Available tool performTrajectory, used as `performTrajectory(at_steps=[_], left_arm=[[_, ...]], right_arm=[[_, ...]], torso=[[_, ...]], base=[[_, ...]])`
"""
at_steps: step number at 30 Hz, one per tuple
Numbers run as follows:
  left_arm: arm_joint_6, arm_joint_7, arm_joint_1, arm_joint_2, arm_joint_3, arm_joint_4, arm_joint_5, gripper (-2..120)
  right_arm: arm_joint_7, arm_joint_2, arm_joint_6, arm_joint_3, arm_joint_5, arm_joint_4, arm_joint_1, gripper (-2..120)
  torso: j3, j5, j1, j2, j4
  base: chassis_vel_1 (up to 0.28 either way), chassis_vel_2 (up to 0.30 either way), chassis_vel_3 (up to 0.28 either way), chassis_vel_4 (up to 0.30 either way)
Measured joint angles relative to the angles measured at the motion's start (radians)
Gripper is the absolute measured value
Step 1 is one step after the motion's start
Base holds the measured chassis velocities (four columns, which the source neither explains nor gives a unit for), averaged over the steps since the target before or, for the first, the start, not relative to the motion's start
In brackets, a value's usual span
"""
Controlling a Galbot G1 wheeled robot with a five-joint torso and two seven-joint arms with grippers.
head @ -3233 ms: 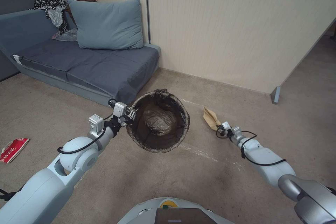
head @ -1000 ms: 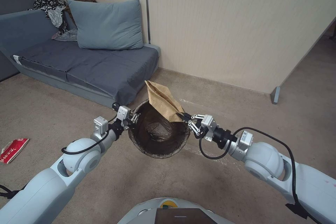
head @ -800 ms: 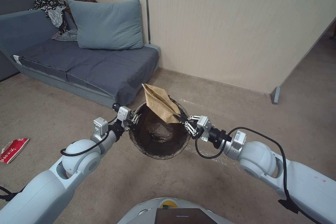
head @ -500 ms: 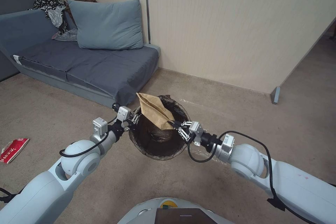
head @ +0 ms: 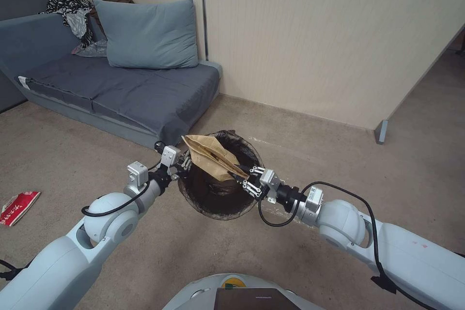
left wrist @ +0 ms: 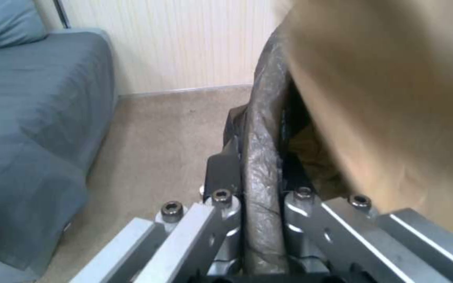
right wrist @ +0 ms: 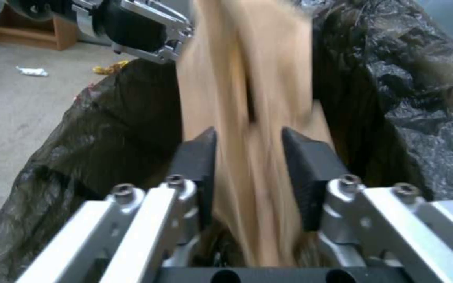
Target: Pick up the trash bin, then pick up the garbage from the floor and place it into the trash bin.
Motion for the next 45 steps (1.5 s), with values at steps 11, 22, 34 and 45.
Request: performTrajectory(at_steps=[11,22,34,45], left_arm=[[0.003,-0.002,-0.001,0.0,0.0,0.001,-0.012,4],[0.004,-0.002,-0.004,-0.002,0.003,0.012,-0.015,4],[0.0,-0.001,0.014,-0.008,-0.008,0.027,-0.007,4],[-0.005,0.0,0.059,-0.027,-0.051,0.026,0.008,4]], right_arm=[[0.004,0.002,-0.001,0.0,-0.005,0.002,-0.007,70],[0.012,-0.009,0.001,0.06,0.019,0.043,-0.042,100],[0.038,0.0,0.006,0.297,0.198,0.147,-0.134,100],[0.174,0.181,-0.082,0.525,0.18,0.168,-0.287,100]], torso=[[0.0,0.0,0.0,0.0,0.0],[0.0,0.0002,0.0,0.0,0.0001],[0.0,-0.0002,0.0,0.0,0.0],[0.0,0.0001,0.0,0.0,0.0005]], base=[[0.0,0.0,0.0,0.0],[0.0,0.0,0.0,0.0],[0.0,0.0,0.0,0.0],[0.0,0.0,0.0,0.0]])
